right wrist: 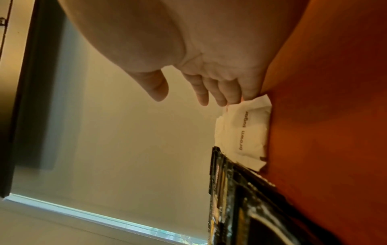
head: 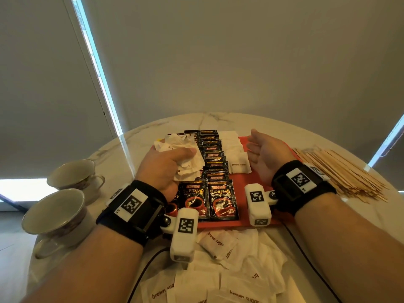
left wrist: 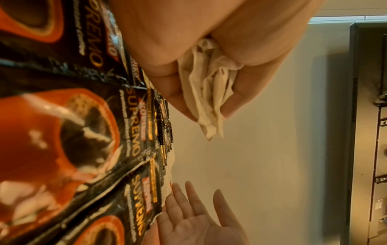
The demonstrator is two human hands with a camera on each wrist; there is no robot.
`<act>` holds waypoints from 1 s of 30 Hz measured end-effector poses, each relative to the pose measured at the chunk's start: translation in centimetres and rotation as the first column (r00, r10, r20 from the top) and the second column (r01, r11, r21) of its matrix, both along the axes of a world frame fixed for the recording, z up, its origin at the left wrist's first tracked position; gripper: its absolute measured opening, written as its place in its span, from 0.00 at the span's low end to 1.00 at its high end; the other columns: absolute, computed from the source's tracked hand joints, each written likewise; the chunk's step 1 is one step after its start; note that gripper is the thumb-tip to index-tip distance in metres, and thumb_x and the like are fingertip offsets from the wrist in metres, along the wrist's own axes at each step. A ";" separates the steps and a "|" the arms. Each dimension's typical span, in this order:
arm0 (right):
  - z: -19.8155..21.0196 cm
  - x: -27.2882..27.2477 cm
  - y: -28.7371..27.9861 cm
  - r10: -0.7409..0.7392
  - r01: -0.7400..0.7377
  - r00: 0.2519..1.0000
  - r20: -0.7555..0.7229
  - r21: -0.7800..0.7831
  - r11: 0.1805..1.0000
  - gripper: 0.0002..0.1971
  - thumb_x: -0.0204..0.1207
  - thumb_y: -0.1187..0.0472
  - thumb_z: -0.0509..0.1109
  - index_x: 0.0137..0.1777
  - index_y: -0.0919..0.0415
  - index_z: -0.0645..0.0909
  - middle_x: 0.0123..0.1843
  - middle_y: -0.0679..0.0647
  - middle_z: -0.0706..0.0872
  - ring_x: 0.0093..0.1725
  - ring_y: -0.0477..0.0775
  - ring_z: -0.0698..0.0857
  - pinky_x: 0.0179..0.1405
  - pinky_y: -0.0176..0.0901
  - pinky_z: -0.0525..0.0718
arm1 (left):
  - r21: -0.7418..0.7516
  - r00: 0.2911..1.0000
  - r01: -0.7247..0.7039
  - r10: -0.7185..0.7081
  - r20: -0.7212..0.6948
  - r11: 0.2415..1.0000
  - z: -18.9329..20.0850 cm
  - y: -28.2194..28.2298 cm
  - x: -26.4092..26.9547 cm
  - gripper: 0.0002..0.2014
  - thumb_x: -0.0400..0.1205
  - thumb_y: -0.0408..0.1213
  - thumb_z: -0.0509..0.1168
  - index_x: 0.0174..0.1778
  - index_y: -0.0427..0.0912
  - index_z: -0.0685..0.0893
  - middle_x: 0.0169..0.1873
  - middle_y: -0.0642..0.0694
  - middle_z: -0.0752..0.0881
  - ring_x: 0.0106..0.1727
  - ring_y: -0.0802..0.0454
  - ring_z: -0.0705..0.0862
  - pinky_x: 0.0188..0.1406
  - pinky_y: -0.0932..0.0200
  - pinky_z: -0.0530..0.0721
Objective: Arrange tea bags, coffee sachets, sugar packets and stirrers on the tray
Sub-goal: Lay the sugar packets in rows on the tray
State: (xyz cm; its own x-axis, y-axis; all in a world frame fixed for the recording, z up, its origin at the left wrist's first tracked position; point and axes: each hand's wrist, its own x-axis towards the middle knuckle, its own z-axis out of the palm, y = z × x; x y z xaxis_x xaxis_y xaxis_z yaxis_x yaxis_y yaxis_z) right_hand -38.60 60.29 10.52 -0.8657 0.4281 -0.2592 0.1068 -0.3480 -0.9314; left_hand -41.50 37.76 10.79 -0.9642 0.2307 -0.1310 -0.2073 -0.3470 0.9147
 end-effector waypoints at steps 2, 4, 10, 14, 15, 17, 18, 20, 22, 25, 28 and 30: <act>0.4 0.2 -0.1 -0.022 0.022 1.000 -0.012 0.023 0.999 0.31 0.87 0.49 0.66 0.86 0.59 0.65 0.86 0.58 0.70 0.83 0.59 0.71 0.69 0.51 0.74 | 0.011 1.000 0.003 -0.003 0.011 1.000 0.0 0.1 0.1 0.23 0.78 0.21 0.75 0.70 0.36 0.83 0.53 0.36 0.95 0.50 0.39 0.96 0.37 0.45 0.93; 0.9 0.5 -0.5 -0.063 0.071 0.996 -0.064 0.130 0.989 0.26 0.87 0.51 0.67 0.82 0.59 0.72 0.82 0.57 0.76 0.80 0.57 0.75 0.69 0.50 0.77 | 0.023 1.000 0.008 -0.009 0.021 1.000 0.0 0.3 0.1 0.21 0.79 0.22 0.74 0.68 0.34 0.84 0.49 0.37 0.95 0.47 0.40 0.96 0.34 0.47 0.93; 2.5 1.3 -4.3 0.295 -0.219 0.948 -0.121 0.426 0.878 0.11 0.78 0.53 0.78 0.54 0.59 0.88 0.46 0.51 0.91 0.46 0.50 0.87 0.46 0.46 0.87 | 0.033 0.997 0.076 -0.076 0.002 0.997 0.2 0.7 1.1 0.12 0.84 0.22 0.69 0.62 0.36 0.87 0.51 0.37 0.95 0.50 0.39 0.95 0.39 0.44 0.93; 2.0 1.6 -5.4 0.427 -0.349 0.904 -0.039 0.509 0.787 0.12 0.71 0.49 0.84 0.44 0.55 0.87 0.35 0.49 0.85 0.32 0.47 0.81 0.35 0.45 0.80 | 0.109 0.999 0.049 -0.048 -0.015 0.993 0.4 0.8 1.1 0.14 0.85 0.24 0.68 0.66 0.37 0.85 0.55 0.34 0.94 0.54 0.36 0.95 0.40 0.44 0.94; 1.9 1.6 -5.4 0.433 -0.349 0.900 -0.054 0.506 0.789 0.10 0.72 0.51 0.84 0.42 0.55 0.87 0.35 0.50 0.86 0.33 0.48 0.81 0.36 0.46 0.81 | 0.127 0.999 0.041 -0.040 -0.010 0.991 0.4 0.7 1.1 0.14 0.85 0.24 0.68 0.66 0.37 0.85 0.55 0.34 0.94 0.54 0.36 0.95 0.40 0.43 0.94; 2.0 1.6 -5.3 0.420 -0.325 0.902 -0.103 0.479 0.815 0.08 0.73 0.57 0.83 0.40 0.56 0.86 0.37 0.51 0.87 0.33 0.48 0.82 0.35 0.45 0.82 | 0.153 0.999 0.040 -0.041 0.003 0.987 0.5 0.7 1.1 0.14 0.85 0.24 0.68 0.66 0.37 0.85 0.55 0.34 0.94 0.54 0.36 0.95 0.39 0.43 0.94; 2.1 1.6 -5.3 0.409 -0.316 0.904 -0.127 0.446 0.838 0.08 0.74 0.60 0.82 0.40 0.57 0.85 0.37 0.52 0.88 0.34 0.49 0.83 0.34 0.44 0.82 | 0.159 0.999 0.042 -0.044 0.011 0.986 0.5 0.7 1.0 0.14 0.85 0.25 0.68 0.67 0.36 0.85 0.56 0.33 0.94 0.54 0.36 0.95 0.38 0.43 0.93; 2.4 1.6 -5.5 0.395 -0.326 0.904 -0.166 0.331 0.885 0.09 0.77 0.63 0.79 0.40 0.59 0.81 0.39 0.54 0.89 0.34 0.51 0.84 0.32 0.43 0.84 | 0.170 0.998 0.048 -0.054 0.034 0.984 0.4 0.6 0.9 0.16 0.85 0.25 0.69 0.69 0.35 0.84 0.57 0.33 0.93 0.55 0.35 0.94 0.39 0.43 0.93; 2.7 1.7 -5.6 0.381 -0.341 0.904 -0.195 0.212 0.916 0.09 0.79 0.66 0.75 0.40 0.60 0.79 0.41 0.58 0.89 0.35 0.52 0.87 0.30 0.42 0.86 | 0.180 0.997 0.040 -0.051 0.056 0.983 0.4 0.5 0.7 0.17 0.84 0.26 0.70 0.70 0.34 0.84 0.58 0.32 0.93 0.57 0.33 0.94 0.45 0.39 0.92; 2.8 1.7 -5.8 0.333 -0.306 0.917 -0.219 0.148 0.940 0.08 0.81 0.66 0.74 0.42 0.60 0.79 0.46 0.61 0.88 0.35 0.54 0.88 0.30 0.43 0.88 | 0.174 0.997 0.023 -0.036 0.072 0.984 0.3 0.3 0.4 0.16 0.85 0.27 0.70 0.70 0.33 0.83 0.58 0.31 0.93 0.58 0.31 0.93 0.53 0.35 0.91; 3.0 1.6 -5.8 0.266 -0.245 0.934 -0.237 0.113 0.963 0.05 0.82 0.65 0.73 0.46 0.60 0.79 0.45 0.59 0.89 0.34 0.54 0.90 0.31 0.44 0.89 | 0.146 0.997 -0.014 0.003 0.080 0.989 0.2 0.1 -0.1 0.13 0.85 0.28 0.70 0.66 0.33 0.84 0.55 0.32 0.93 0.55 0.32 0.94 0.53 0.34 0.92; 3.1 1.6 -5.7 0.252 -0.226 0.937 -0.243 0.130 0.965 0.03 0.82 0.65 0.73 0.49 0.60 0.81 0.45 0.59 0.90 0.34 0.53 0.90 0.29 0.44 0.88 | 0.102 0.998 -0.042 0.036 0.051 0.994 0.0 -0.1 -0.4 0.09 0.85 0.27 0.71 0.61 0.34 0.86 0.47 0.35 0.95 0.46 0.38 0.96 0.37 0.44 0.94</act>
State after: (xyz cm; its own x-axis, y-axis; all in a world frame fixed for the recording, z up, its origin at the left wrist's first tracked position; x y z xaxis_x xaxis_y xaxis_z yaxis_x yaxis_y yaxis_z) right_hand -37.00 54.56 13.66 -0.9770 0.2128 0.0172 -0.0708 -0.2469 -0.9665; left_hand -41.91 37.67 10.82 -0.9657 0.2077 -0.1559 -0.2356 -0.4477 0.8626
